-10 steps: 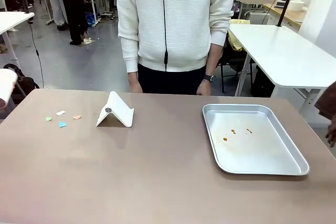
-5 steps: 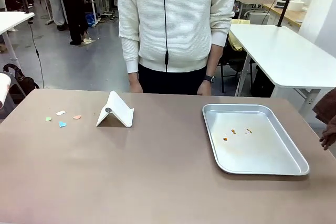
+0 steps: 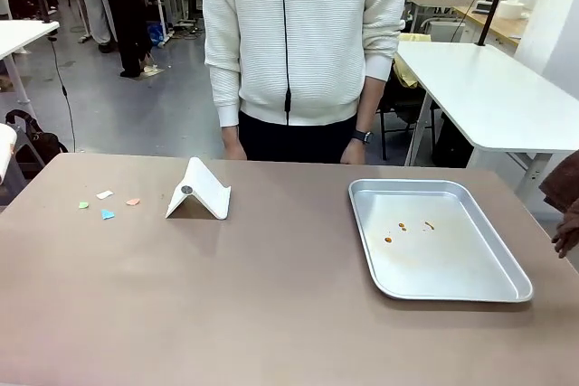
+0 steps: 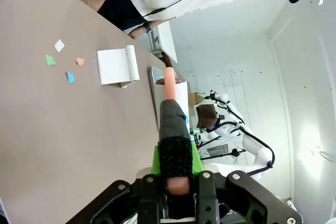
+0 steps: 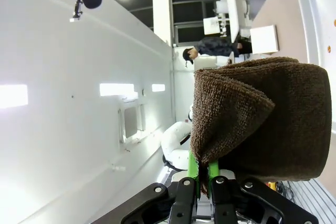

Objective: Clean the surface of the table.
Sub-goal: If a person points to the right, clean the right side of the table with your right hand, and if they point to the left, clean the left side with your left hand.

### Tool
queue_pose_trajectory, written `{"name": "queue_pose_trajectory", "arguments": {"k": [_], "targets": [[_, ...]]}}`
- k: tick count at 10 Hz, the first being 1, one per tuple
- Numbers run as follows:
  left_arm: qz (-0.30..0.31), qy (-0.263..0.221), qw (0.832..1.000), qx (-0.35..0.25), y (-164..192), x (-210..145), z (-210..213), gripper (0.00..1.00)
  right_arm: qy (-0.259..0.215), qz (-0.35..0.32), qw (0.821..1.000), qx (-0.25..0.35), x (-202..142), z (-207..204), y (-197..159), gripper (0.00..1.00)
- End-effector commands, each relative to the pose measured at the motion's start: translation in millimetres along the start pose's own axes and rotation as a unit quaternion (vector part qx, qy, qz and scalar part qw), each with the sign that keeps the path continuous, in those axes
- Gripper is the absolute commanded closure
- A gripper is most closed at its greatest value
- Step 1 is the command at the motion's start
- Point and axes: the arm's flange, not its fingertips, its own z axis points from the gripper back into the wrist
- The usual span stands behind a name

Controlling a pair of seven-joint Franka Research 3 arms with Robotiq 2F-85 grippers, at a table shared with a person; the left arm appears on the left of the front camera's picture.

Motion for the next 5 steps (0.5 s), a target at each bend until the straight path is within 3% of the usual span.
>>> {"name": "queue_pose_trajectory", "arguments": {"k": [1,5], "targets": [[0.001,0.004,1.000,-0.002,-3.1,-2.8,-0.5,0.94,0.005,-0.010,1.000,0.000,-2.6,-1.4,8.3,1.00],[0.001,0.004,1.000,-0.002,-3.1,-2.8,-0.5,0.94,0.005,-0.010,1.000,0.000,-2.6,-1.4,8.3,1.00]]}}
